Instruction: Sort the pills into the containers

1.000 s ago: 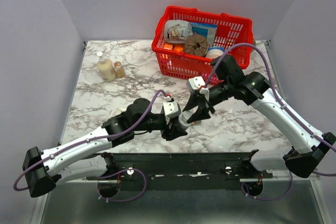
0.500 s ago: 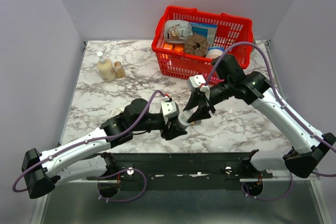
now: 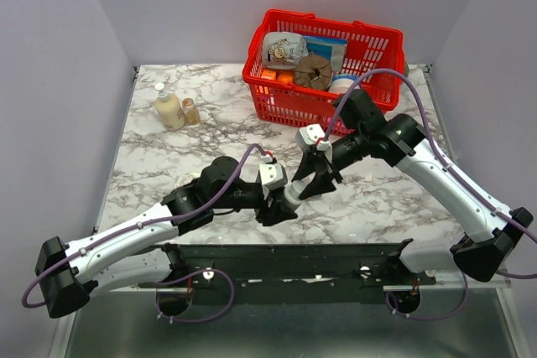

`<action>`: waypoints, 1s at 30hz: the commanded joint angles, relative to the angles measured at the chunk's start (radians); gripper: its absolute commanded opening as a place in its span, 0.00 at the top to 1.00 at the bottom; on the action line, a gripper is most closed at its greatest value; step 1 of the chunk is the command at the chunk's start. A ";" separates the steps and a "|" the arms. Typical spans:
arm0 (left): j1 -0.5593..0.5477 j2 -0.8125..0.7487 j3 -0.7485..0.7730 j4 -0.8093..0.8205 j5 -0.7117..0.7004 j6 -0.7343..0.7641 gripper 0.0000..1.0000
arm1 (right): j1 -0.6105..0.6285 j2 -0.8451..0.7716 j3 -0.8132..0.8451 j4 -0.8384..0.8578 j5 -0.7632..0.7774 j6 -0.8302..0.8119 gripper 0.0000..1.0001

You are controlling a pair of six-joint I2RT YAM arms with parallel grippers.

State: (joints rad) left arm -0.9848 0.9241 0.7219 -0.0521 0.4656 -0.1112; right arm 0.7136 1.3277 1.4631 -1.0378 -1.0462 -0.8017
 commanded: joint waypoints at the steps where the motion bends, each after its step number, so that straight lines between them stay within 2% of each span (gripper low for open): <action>1: 0.052 -0.007 0.045 0.150 0.100 -0.051 1.00 | 0.037 0.008 -0.043 -0.102 -0.015 -0.122 0.69; 6: 0.089 -0.007 0.043 0.202 0.156 -0.103 1.00 | 0.063 0.004 -0.066 -0.079 -0.003 -0.131 0.69; 10: 0.094 -0.008 0.054 0.204 0.131 -0.099 1.00 | 0.067 0.022 -0.064 -0.024 0.003 -0.019 0.69; 15: 0.094 -0.048 0.050 0.196 -0.004 -0.035 1.00 | 0.067 0.033 -0.089 0.041 -0.029 0.099 0.70; 19: 0.087 -0.067 0.050 0.201 -0.146 0.033 1.00 | 0.069 0.022 -0.161 0.168 0.012 0.351 0.71; 22: 0.071 -0.054 0.066 0.170 -0.252 0.114 1.00 | 0.067 0.024 -0.198 0.223 0.049 0.459 0.71; 25: 0.058 -0.034 0.083 0.130 -0.321 0.214 1.00 | 0.067 0.037 -0.225 0.254 0.074 0.524 0.71; 30: 0.048 -0.024 0.094 0.109 -0.400 0.263 1.00 | 0.067 0.056 -0.228 0.292 0.215 0.579 0.72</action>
State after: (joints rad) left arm -0.9382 0.9108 0.7216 -0.2153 0.2703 0.0357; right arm 0.7391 1.3369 1.2861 -0.6651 -0.8860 -0.3824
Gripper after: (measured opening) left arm 0.602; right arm 0.475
